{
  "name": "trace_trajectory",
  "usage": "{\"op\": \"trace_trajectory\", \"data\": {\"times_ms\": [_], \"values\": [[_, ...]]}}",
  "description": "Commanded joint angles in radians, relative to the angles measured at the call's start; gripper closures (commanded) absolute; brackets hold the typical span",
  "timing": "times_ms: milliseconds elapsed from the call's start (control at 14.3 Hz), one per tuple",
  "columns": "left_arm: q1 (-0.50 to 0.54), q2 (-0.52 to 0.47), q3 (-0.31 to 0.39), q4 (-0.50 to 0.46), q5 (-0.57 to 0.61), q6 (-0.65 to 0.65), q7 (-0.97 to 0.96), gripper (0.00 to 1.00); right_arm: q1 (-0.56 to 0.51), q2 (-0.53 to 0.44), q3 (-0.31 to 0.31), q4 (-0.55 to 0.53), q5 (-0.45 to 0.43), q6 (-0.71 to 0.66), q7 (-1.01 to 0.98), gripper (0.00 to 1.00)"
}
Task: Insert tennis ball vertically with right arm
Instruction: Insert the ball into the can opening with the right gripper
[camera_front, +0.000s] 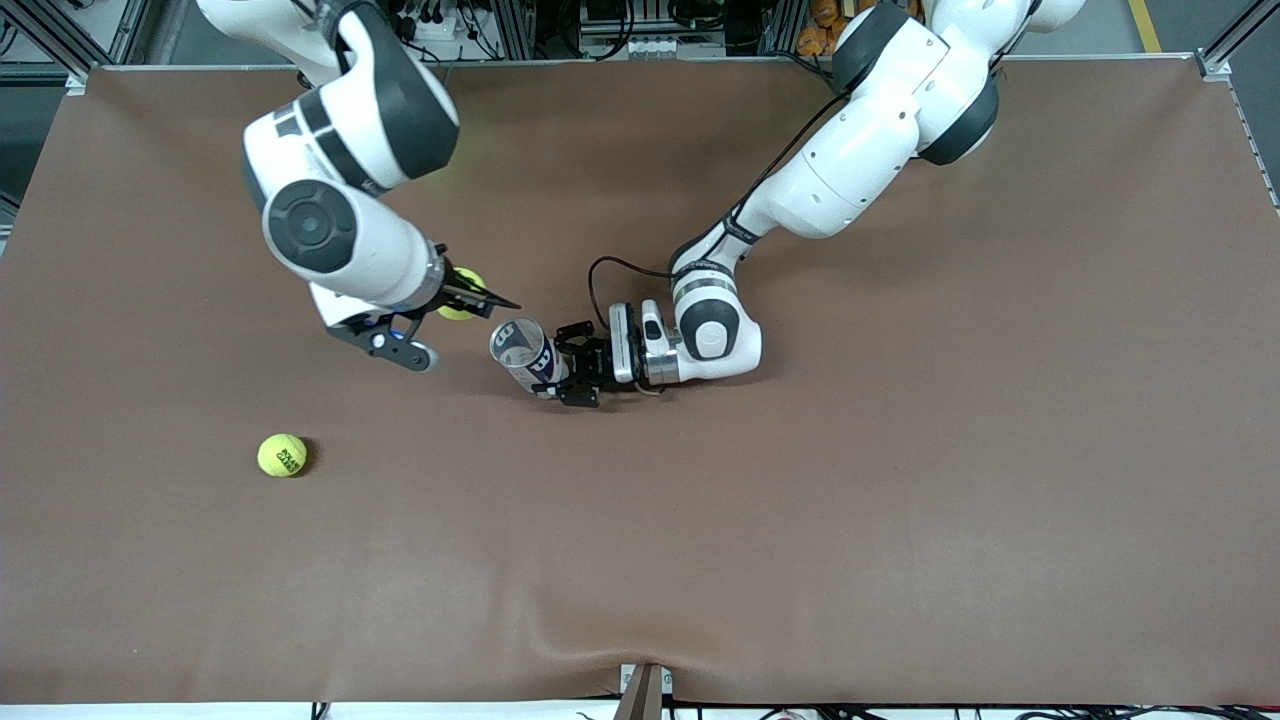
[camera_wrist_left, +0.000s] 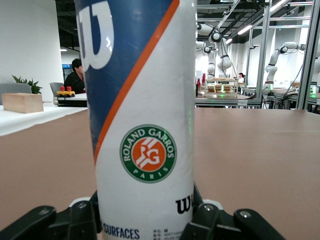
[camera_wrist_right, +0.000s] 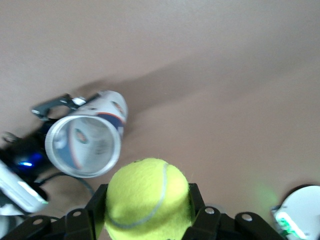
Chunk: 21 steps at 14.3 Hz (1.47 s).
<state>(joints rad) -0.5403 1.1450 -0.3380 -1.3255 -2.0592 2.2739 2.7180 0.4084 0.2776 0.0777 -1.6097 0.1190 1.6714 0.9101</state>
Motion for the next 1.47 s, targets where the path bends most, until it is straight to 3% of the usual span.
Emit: {"op": "trace_trajectory", "data": {"times_ms": [0,560,840,1120,1331,1401], "values": [[-0.032,0.022,0.007,0.031,-0.061,-0.001,0.057,0.37,0.012,0.011,-0.013,0.024,0.014,0.042,0.082,0.59],[-0.032,0.028,0.011,0.029,-0.07,-0.001,0.071,0.36,0.081,0.044,-0.016,0.01,-0.015,0.137,0.249,0.59],[-0.032,0.027,0.014,0.029,-0.068,-0.001,0.077,0.35,0.105,0.066,-0.016,-0.002,-0.136,0.137,0.338,0.59],[-0.03,0.027,0.016,0.028,-0.068,-0.001,0.098,0.36,0.105,0.087,-0.016,-0.006,-0.137,0.163,0.361,0.58],[-0.03,0.027,0.016,0.026,-0.068,-0.002,0.098,0.36,0.113,0.091,-0.016,-0.004,-0.139,0.169,0.374,0.51],[-0.03,0.027,0.016,0.026,-0.068,-0.002,0.098,0.36,0.112,0.091,-0.016,-0.004,-0.139,0.168,0.374,0.35]]}}
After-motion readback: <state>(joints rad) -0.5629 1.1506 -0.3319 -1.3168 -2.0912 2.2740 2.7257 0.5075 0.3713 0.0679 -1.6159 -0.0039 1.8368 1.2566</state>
